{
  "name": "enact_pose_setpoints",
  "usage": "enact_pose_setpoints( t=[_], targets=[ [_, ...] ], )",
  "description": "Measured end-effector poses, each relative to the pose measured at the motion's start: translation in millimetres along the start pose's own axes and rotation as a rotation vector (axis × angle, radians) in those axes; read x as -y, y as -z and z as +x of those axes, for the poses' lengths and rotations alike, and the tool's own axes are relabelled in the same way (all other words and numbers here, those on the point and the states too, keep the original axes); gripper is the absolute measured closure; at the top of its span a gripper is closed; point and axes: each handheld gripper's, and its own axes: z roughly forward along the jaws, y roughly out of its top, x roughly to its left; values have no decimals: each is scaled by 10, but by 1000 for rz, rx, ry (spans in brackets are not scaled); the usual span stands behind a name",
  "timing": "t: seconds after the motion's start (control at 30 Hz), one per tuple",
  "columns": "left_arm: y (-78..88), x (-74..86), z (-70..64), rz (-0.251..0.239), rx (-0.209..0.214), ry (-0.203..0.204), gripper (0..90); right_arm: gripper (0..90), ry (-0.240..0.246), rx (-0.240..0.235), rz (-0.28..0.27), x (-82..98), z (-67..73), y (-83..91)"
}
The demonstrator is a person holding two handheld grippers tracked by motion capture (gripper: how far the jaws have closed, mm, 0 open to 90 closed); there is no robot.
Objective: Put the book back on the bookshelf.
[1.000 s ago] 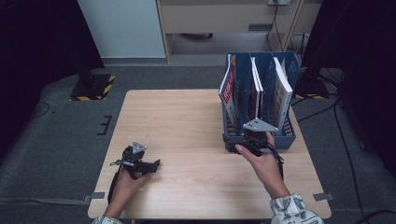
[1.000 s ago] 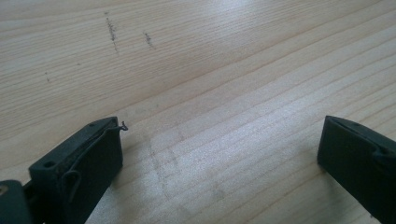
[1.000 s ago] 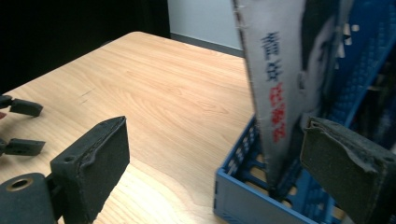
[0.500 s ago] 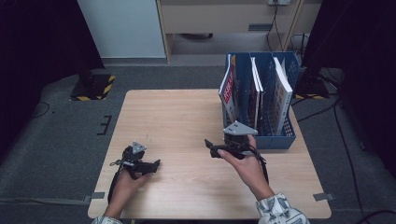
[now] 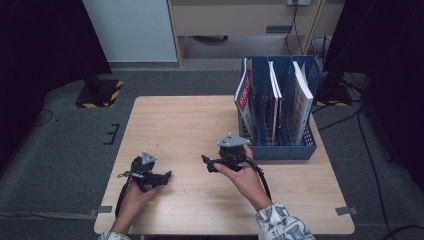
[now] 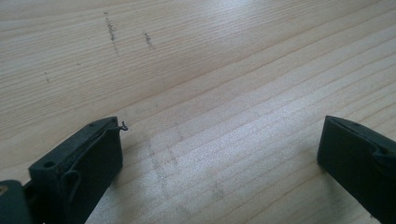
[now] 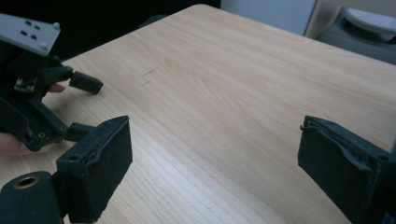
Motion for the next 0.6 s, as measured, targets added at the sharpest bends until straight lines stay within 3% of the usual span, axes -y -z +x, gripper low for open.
enact_pose_setpoints(
  t=[0.6],
  targets=[
    [0,0,0,0,0,0,0,94,10,-29,101,235,118,-378]
  ],
)
